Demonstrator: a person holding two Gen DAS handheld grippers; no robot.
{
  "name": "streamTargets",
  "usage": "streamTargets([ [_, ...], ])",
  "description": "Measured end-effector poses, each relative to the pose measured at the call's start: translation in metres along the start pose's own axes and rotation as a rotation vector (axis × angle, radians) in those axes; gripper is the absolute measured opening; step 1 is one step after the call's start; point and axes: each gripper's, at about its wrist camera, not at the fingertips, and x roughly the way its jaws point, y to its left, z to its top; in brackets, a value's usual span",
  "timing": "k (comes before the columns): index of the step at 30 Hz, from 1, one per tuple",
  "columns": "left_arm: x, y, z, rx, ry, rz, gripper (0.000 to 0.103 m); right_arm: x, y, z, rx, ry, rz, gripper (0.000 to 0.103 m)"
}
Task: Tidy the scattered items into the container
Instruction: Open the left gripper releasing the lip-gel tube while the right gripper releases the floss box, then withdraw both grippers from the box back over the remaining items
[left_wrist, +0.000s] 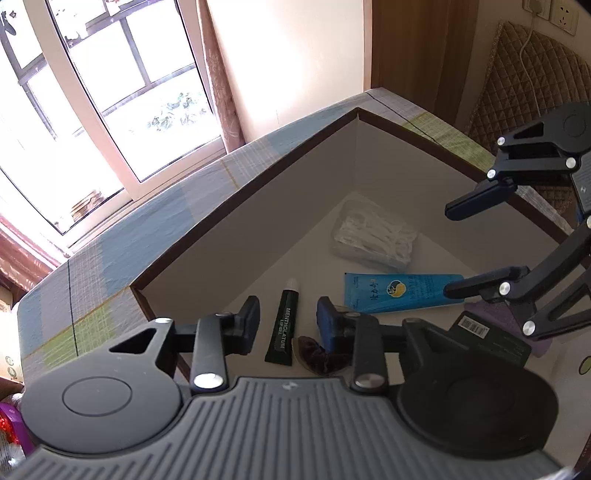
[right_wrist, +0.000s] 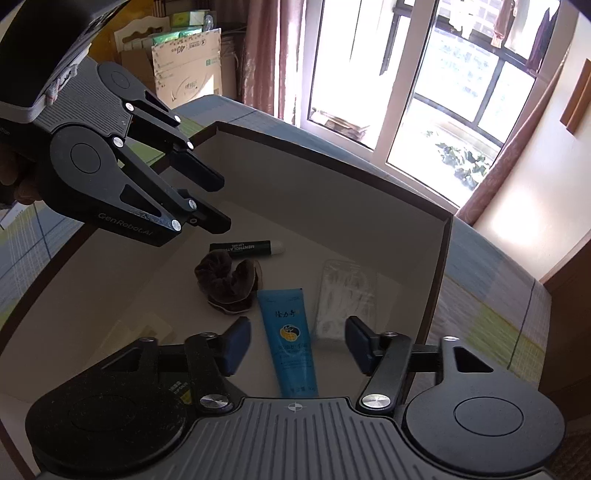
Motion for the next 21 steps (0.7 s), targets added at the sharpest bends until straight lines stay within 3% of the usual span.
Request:
streamTargets([
  [1, -0.004, -0.002, -0.002, -0.003, -0.003, -0.001, 0.036, -0.006, 0.002, -0.002, 0.013, -0.013, 0.000, 0.091],
  [4, -0.017, -0.007, -0.009, -0.013, -0.010, 0.001, 0.039, -0.021, 0.009, -0.005, 0.050, -0.032, 0.008, 0.091],
  [7, -0.032, -0.013, -0.016, -0.025, -0.017, 0.008, 0.051, -0.034, 0.016, -0.008, 0.083, -0.044, 0.008, 0.091],
  [13, -0.064, -0.026, -0.029, -0.051, -0.042, 0.020, 0.063, -0.059, 0.030, -0.015, 0.147, -0.063, 0.006, 0.091],
  [21, -0.107, -0.042, -0.044, -0.075, -0.076, 0.033, 0.070, -0.083, 0.052, -0.029, 0.232, -0.085, -0.034, 0.091],
])
